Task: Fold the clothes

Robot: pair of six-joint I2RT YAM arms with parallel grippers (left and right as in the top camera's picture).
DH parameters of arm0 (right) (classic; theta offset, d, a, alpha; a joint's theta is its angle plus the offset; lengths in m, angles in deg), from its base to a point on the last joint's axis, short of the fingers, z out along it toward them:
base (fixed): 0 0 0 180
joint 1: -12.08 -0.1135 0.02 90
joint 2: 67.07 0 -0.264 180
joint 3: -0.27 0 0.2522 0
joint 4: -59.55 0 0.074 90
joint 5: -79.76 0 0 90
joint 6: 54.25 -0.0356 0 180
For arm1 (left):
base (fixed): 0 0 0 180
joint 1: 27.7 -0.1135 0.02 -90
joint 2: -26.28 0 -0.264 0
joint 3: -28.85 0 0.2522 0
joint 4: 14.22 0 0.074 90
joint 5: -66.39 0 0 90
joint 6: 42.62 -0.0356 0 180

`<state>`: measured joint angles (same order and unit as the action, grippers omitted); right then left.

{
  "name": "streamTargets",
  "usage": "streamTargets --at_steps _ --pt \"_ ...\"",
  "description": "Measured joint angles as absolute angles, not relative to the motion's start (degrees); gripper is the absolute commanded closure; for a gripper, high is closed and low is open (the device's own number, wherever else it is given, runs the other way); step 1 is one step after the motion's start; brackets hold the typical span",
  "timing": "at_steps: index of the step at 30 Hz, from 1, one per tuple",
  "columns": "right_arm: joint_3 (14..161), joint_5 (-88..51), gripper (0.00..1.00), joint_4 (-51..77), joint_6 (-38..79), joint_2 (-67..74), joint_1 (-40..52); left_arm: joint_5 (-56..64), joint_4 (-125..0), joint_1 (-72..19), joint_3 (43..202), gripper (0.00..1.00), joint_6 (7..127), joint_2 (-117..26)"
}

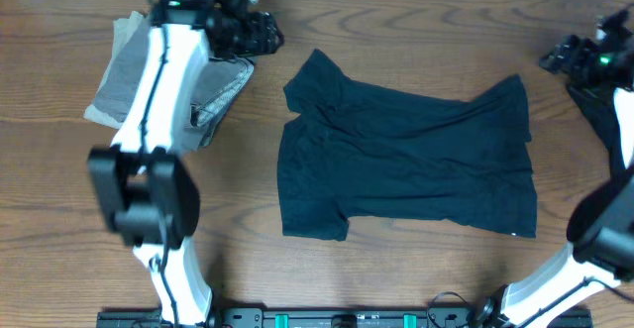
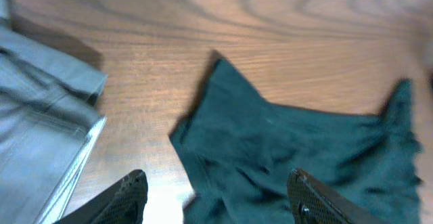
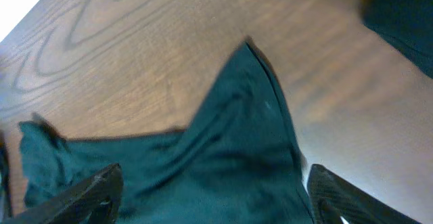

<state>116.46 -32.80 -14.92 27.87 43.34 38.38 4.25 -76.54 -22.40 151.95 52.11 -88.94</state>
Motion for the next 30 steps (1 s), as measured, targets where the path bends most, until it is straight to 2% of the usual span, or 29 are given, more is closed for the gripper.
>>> streamTargets --at_steps 3,4,5,7,11,19,30 --pt "116.6 -32.9 0.7 -17.7 29.0 39.7 38.6 4.3 -80.4 -21.4 152.7 0.45 51.4 -83.8" --pt "116.7 -33.0 0.82 -18.6 29.0 38.8 38.4 4.3 -81.8 -20.8 152.9 0.54 51.0 -82.7" --pt "116.8 -33.1 0.9 -19.0 29.4 38.3 38.1 4.4 -82.9 -20.1 153.0 0.63 50.5 -81.9" --pt "116.7 -33.2 0.98 -18.7 29.2 38.0 37.2 4.6 -84.6 -18.9 153.2 0.71 49.9 -81.5" --pt "114.2 -32.8 0.99 -13.7 27.6 39.6 33.9 4.5 -87.4 -17.0 153.1 0.78 48.8 -82.4" --pt "107.6 -28.2 0.99 -1.9 21.1 50.2 27.0 4.4 -89.8 -16.8 153.1 0.78 48.6 -82.7" --pt "107.6 -26.0 0.99 3.0 15.9 60.8 26.3 4.5 -91.7 -16.8 153.1 0.78 48.6 -82.7"
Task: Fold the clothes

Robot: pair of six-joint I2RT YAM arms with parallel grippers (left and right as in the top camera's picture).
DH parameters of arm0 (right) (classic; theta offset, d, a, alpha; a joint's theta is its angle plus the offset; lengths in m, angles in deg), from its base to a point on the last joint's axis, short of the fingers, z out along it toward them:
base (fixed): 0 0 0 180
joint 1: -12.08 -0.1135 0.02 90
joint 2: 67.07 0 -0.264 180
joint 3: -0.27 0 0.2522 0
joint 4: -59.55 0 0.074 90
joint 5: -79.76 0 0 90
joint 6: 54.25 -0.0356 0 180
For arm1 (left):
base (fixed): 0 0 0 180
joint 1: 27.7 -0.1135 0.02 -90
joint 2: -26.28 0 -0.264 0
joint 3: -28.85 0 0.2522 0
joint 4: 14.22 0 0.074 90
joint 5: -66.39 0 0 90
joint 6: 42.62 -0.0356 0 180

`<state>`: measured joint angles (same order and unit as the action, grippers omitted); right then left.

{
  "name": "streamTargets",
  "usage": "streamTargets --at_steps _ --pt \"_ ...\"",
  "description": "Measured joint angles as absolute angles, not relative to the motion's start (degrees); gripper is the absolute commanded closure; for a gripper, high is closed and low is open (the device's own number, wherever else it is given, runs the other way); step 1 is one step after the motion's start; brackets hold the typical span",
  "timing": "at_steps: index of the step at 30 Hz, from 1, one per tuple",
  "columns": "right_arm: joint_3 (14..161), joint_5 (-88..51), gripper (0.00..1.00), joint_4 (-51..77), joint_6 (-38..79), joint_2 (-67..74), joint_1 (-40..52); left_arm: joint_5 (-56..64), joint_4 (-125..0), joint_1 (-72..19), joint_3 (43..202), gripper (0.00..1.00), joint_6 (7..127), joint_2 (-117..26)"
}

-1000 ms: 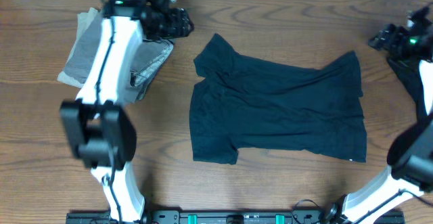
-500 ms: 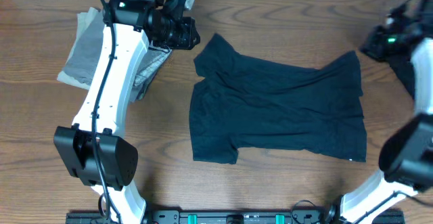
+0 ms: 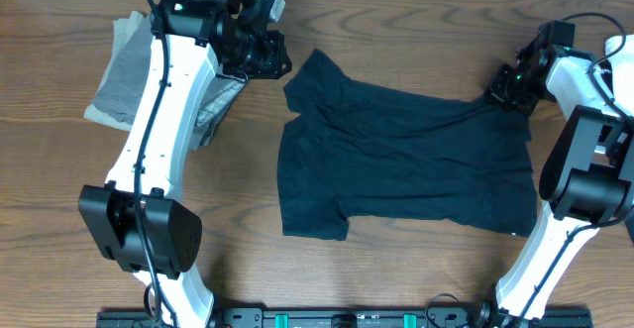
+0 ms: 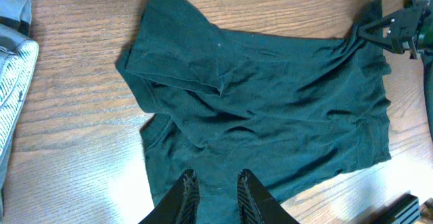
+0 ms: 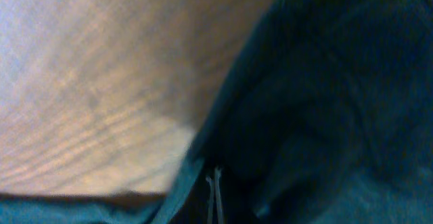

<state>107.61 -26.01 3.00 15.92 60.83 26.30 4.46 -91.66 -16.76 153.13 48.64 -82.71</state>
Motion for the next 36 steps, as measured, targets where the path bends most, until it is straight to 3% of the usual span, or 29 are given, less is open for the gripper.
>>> streamTargets --at_steps 6,12,17,22,25,30,36 --pt "108.1 -25.3 0.99 6.0 13.5 62.0 26.2 4.5 -91.8 -16.8 153.1 0.78 48.9 -82.7" --pt "109.7 -23.6 0.99 20.2 7.0 65.3 26.4 4.5 -91.9 -16.7 153.1 0.76 50.0 -82.7" --pt "109.6 -25.9 0.99 30.8 2.5 67.5 27.2 4.4 -92.1 -16.3 153.1 0.62 50.3 -82.7" --pt "109.5 -33.9 0.84 36.5 3.5 68.9 29.0 4.0 -92.1 -14.7 153.1 0.51 49.9 -82.7" --pt "109.5 -40.4 0.73 36.4 6.0 68.6 30.5 2.1 -91.8 -13.5 153.1 0.51 49.9 -82.7" --pt "109.3 -48.5 0.69 28.4 11.0 63.6 33.2 -0.9 -89.7 -11.8 153.1 0.51 48.6 -83.0" --pt "109.2 -50.2 0.61 12.4 16.9 47.1 33.8 -2.3 -89.4 -10.9 153.1 0.5 48.2 -87.4"
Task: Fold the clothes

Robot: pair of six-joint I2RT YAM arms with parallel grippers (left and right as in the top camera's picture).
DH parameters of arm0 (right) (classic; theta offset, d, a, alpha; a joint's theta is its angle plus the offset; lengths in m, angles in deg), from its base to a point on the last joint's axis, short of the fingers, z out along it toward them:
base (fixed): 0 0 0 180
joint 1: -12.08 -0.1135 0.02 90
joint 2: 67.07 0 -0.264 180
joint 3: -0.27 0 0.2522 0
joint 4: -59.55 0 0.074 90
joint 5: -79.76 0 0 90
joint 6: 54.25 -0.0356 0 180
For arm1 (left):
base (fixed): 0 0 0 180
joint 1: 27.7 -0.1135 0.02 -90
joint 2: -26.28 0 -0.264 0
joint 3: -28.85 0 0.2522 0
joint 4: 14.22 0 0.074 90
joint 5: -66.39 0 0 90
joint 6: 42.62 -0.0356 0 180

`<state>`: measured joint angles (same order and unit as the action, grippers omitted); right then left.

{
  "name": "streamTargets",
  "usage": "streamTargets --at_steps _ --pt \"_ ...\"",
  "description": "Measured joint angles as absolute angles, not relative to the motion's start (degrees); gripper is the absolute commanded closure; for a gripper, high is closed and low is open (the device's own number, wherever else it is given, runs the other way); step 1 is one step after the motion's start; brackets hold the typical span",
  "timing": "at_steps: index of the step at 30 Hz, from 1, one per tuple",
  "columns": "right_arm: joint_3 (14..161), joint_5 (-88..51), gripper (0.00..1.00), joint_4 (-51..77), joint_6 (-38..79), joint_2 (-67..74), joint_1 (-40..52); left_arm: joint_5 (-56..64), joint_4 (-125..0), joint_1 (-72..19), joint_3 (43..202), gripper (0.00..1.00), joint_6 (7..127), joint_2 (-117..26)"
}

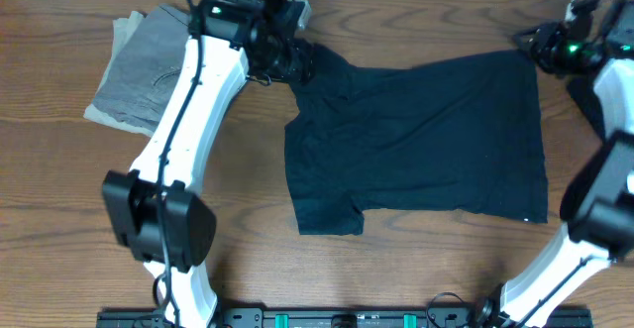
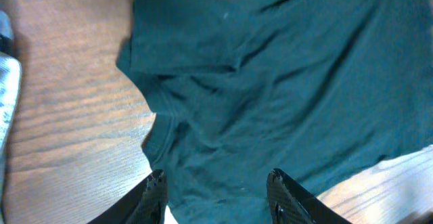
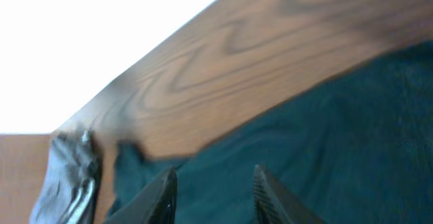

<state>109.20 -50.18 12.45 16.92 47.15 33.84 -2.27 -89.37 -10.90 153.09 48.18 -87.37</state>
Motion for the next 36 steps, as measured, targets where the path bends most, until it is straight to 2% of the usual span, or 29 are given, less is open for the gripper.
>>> streamTargets --at_steps 8,13,16,19,26,30,36 --pt "109.8 -41.8 0.49 -8.8 25.0 30.8 33.6 -3.1 -92.1 -10.9 151.8 0.51 48.2 -92.7" --pt "109.7 -36.7 0.45 -17.4 27.2 25.2 33.6 -3.0 -99.1 -11.4 151.8 0.5 48.5 -89.0" --pt "109.7 -34.3 0.38 -23.9 27.4 21.8 33.6 -3.1 -106.2 -11.8 151.8 0.49 50.2 -85.4" --pt "109.7 -32.2 0.36 -29.4 27.7 20.4 33.6 -3.0 -109.0 -11.6 150.3 0.49 51.7 -83.6" --pt "99.5 -30.2 0.33 -29.4 27.6 20.3 33.6 -0.2 -106.3 -8.0 132.5 0.49 54.5 -84.0" --pt "89.9 -29.7 0.32 -25.8 27.2 20.7 33.6 0.9 -102.0 -6.9 122.7 0.53 56.4 -84.2" --pt "81.8 -29.5 0.31 -22.3 26.6 20.8 33.6 4.9 -95.1 -6.5 112.8 0.53 57.7 -84.2"
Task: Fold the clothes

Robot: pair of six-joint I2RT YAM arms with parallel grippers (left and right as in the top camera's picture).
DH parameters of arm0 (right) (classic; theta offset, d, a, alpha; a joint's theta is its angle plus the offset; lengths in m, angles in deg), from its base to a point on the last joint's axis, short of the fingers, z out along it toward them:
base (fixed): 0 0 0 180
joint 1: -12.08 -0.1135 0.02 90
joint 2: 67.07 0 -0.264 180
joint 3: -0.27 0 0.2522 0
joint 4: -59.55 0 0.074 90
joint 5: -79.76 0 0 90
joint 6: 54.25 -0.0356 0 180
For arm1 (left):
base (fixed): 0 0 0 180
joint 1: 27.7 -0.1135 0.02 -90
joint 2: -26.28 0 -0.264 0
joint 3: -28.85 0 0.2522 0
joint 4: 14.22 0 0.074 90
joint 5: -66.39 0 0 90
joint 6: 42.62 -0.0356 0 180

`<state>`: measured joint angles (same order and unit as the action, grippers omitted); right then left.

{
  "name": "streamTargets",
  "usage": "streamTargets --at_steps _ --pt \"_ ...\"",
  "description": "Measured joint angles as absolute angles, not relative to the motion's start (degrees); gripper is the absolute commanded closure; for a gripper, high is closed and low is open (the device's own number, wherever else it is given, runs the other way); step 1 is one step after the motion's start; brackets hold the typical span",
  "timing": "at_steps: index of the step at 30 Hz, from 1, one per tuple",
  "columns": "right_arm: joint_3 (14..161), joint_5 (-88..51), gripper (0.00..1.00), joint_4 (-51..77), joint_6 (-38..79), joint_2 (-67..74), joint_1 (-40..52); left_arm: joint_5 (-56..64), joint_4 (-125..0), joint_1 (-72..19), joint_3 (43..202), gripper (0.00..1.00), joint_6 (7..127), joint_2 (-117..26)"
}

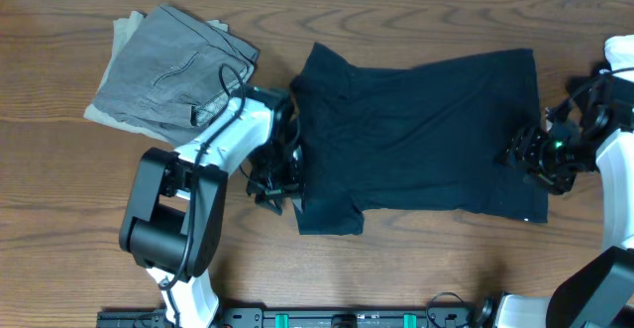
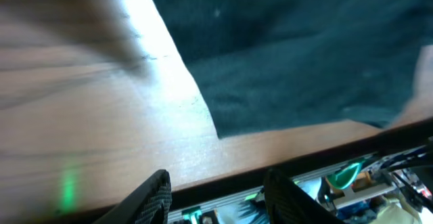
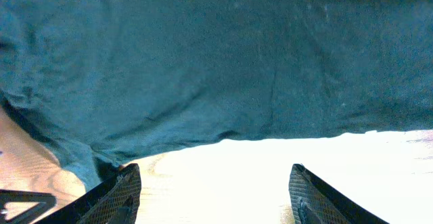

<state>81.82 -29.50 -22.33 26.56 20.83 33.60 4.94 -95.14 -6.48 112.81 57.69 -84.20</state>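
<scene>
A dark green T-shirt [image 1: 416, 130] lies spread flat in the middle of the table, neck to the left and hem to the right. My left gripper [image 1: 274, 183] sits low at the shirt's left edge, beside the near sleeve. In the left wrist view it [image 2: 216, 200] is open with only table between its fingers [image 2: 152, 191], and the shirt [image 2: 291, 55] lies just ahead. My right gripper [image 1: 528, 156] is at the hem near the front right corner. It [image 3: 216, 197] is open over bare wood, with the shirt's [image 3: 216, 55] edge just beyond its fingertips [image 3: 116, 195].
Folded grey trousers [image 1: 173, 65] lie at the back left. Something white [image 1: 622, 49] shows at the right edge. The table's front edge with the arm mounts [image 2: 325, 176] appears in the left wrist view.
Both arms have come forward from the back of the shirt. The left now sits by the near sleeve, the right by the front part of the hem. Both are open. The shirt lies as before.
First both grippers were open at the back corners and the shirt lay rumpled. Then the right was shut on the shirt's back right corner. After that the corner lay farther back and right, the shirt flatter, both grippers open. Now both are at its front part.
</scene>
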Motion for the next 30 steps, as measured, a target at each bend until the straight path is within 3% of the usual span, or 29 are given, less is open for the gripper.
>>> streamTargets --at_steps 7,12,20,22,23,30 --pt "80.6 -29.5 0.32 -21.0 25.7 20.8 33.6 6.5 -82.8 -4.3 105.2 0.53 59.7 -84.2" --pt "80.6 -29.5 0.31 -20.7 25.5 20.8 33.6 7.7 -81.3 -4.0 104.7 0.54 60.7 -84.2" --pt "80.6 -29.5 0.32 -20.6 24.6 20.8 33.6 8.4 -82.2 1.2 103.7 0.71 60.5 -84.2" --pt "80.6 -29.5 0.32 -20.6 24.6 20.8 33.6 8.3 -82.4 2.6 103.6 0.81 60.6 -84.3" --pt "80.6 -29.5 0.32 -20.6 24.4 20.8 33.6 8.2 -82.4 3.1 103.5 0.92 60.6 -84.3" --pt "80.6 -26.4 0.31 -19.4 23.5 20.8 33.6 7.7 -82.9 1.2 103.5 0.94 60.5 -84.4"
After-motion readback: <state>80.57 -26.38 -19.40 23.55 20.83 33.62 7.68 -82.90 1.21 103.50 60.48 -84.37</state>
